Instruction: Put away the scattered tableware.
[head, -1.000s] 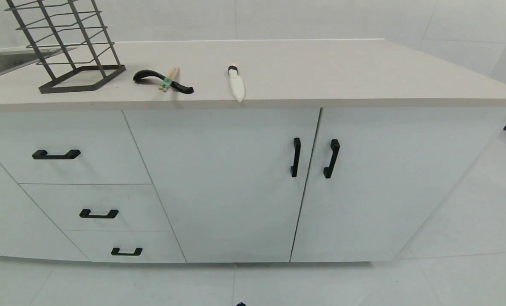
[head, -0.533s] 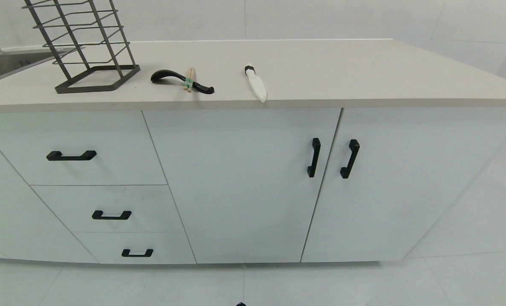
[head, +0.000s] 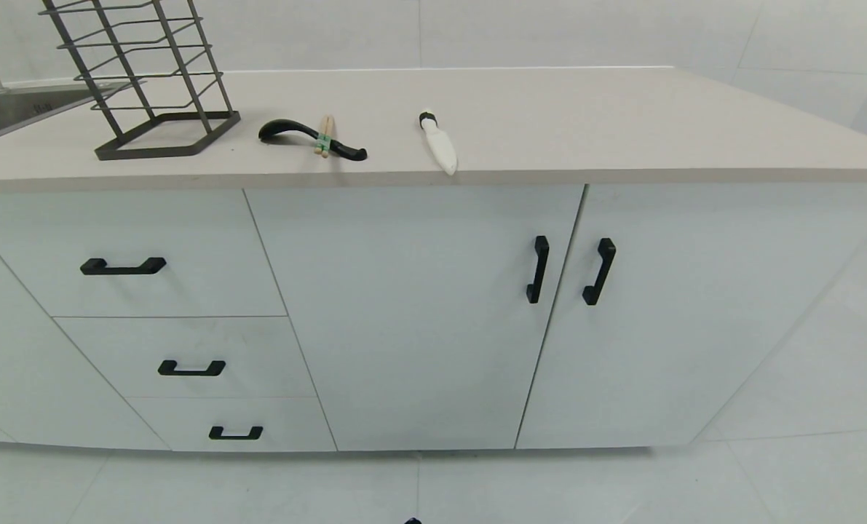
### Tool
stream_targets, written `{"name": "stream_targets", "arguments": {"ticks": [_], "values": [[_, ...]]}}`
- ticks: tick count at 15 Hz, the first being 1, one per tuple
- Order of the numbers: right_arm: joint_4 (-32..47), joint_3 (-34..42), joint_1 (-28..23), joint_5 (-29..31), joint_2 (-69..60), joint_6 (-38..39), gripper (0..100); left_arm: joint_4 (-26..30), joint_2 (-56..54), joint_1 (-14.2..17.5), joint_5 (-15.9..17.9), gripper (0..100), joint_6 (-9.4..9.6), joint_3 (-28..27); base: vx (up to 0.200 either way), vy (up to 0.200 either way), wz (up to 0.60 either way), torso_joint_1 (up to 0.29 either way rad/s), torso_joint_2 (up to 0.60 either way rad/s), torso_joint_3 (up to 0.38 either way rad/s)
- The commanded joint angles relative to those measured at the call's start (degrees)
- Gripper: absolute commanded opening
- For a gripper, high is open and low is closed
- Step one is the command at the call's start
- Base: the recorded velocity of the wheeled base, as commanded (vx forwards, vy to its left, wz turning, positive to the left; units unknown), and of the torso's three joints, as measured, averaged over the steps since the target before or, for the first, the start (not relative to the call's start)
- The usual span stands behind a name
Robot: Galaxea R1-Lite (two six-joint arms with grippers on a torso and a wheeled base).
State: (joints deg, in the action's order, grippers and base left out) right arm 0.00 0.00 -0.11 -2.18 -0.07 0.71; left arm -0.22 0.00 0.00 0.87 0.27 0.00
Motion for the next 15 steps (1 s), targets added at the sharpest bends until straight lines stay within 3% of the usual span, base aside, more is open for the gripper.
{"name": "stream_targets", "arguments": {"ticks": [1, 13, 15], "values": [[0.0, 0.0, 0.0, 0.0, 0.1, 0.0, 0, 0.0, 0.0, 0.0, 0.0, 100, 0.0, 0.0, 0.0, 0.0, 0.0, 0.0, 0.0, 0.0], [0.0, 0.0, 0.0, 0.0, 0.1, 0.1, 0, 0.0, 0.0, 0.0, 0.0, 100, 0.0, 0.0, 0.0, 0.0, 0.0, 0.0, 0.0, 0.0], [-0.1, 0.0, 0.0, 0.0, 0.1, 0.0, 0, 0.0, 0.0, 0.0, 0.0, 100, 0.0, 0.0, 0.0, 0.2, 0.0, 0.0, 0.0, 0.002]]}}
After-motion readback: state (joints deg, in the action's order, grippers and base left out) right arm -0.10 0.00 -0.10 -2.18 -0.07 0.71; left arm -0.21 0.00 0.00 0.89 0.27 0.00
